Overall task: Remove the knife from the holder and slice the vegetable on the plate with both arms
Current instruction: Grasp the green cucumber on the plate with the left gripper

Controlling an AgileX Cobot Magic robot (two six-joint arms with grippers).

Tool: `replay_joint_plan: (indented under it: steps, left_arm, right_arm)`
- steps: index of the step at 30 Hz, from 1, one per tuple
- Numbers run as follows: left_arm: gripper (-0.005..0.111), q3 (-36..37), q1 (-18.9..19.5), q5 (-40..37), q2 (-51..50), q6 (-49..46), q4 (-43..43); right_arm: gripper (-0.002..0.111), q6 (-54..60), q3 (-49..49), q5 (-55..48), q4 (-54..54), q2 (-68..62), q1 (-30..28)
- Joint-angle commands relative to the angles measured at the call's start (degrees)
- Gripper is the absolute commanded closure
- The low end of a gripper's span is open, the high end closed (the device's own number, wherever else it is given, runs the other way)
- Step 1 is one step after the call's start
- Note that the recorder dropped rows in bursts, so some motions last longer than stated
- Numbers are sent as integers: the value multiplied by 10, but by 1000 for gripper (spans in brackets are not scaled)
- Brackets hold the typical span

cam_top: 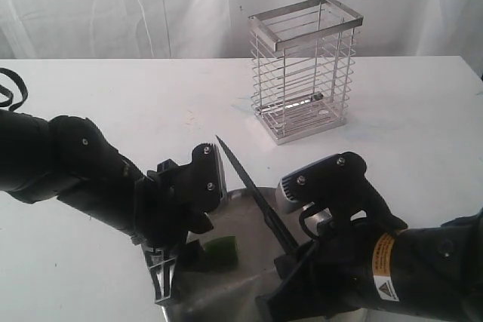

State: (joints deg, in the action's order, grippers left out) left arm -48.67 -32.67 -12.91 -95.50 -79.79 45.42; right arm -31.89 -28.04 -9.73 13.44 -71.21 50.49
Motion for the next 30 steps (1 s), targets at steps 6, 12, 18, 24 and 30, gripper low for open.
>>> replay_joint_plan:
  steps: [6,12,18,24,30]
  left_arm:
    - [50,-1,-1,22,-39,-13,20]
    - [50,-1,-1,40,-39,-14,20]
    - [50,-1,-1,39,-39,-14,20]
    - [50,-1,-1,31,-39,-31,46]
    - [50,-1,-1,33,-46,-113,120]
  right_arm:
    - [108,-3,1,9,1,8,-3]
    - [108,0,1,12,1,8,-3]
    - [108,0,1,13,1,8,-3]
    - [108,1,1,13,1,8,-3]
    - [108,1,1,20,1,8,-3]
